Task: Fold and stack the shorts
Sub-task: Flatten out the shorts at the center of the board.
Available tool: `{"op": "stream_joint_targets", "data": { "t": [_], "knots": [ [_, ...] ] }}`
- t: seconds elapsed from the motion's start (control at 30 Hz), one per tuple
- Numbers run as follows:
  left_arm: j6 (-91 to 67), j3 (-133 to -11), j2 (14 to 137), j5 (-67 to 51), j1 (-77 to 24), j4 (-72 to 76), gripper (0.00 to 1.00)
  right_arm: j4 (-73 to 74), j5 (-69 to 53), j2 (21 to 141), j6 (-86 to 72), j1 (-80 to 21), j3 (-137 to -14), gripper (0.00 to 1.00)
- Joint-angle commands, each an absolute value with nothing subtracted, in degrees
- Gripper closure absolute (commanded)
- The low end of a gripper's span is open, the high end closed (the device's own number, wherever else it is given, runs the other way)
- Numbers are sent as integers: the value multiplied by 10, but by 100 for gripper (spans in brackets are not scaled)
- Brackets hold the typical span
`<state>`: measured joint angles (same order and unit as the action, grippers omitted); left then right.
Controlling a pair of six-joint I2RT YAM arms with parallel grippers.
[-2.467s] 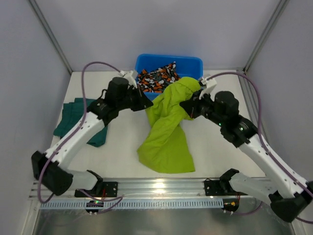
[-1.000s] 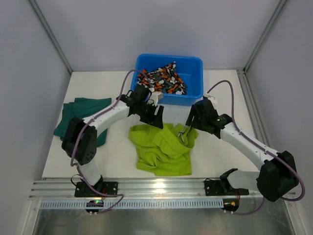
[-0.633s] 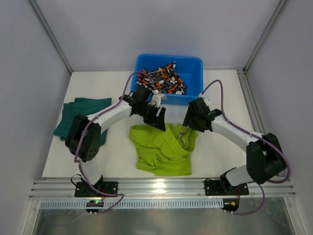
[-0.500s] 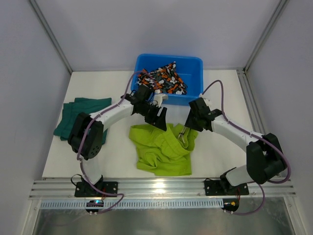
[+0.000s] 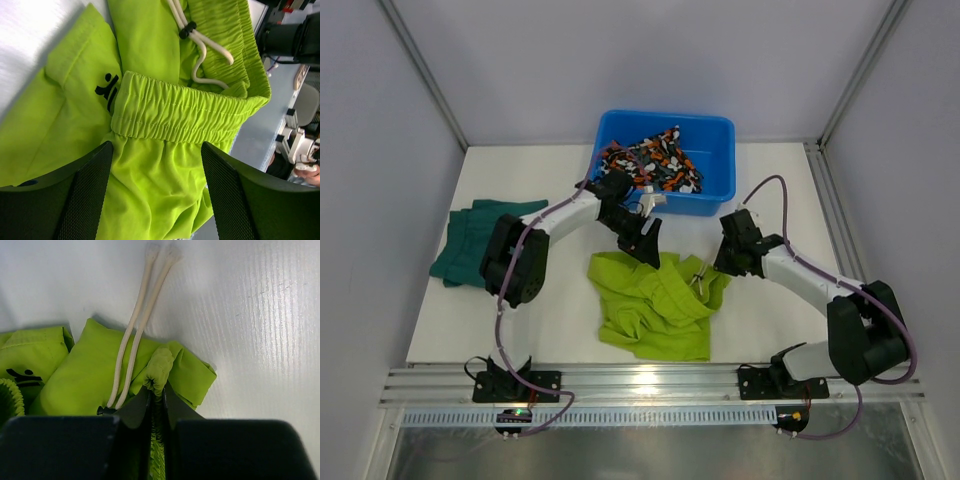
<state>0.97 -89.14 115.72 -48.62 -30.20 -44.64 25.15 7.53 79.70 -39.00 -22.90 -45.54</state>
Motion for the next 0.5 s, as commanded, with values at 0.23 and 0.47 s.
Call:
{"op": "stream_joint_targets", "data": {
  "t": [0.23, 0.47],
  "knots": [
    [5, -955, 1215, -470, -327, -435, 27, 218, 66, 748, -345, -214, -423, 96],
    [-15, -969, 1198, -438, -327, -406, 27, 222, 58, 751, -321, -213, -426, 96]
  ]
}}
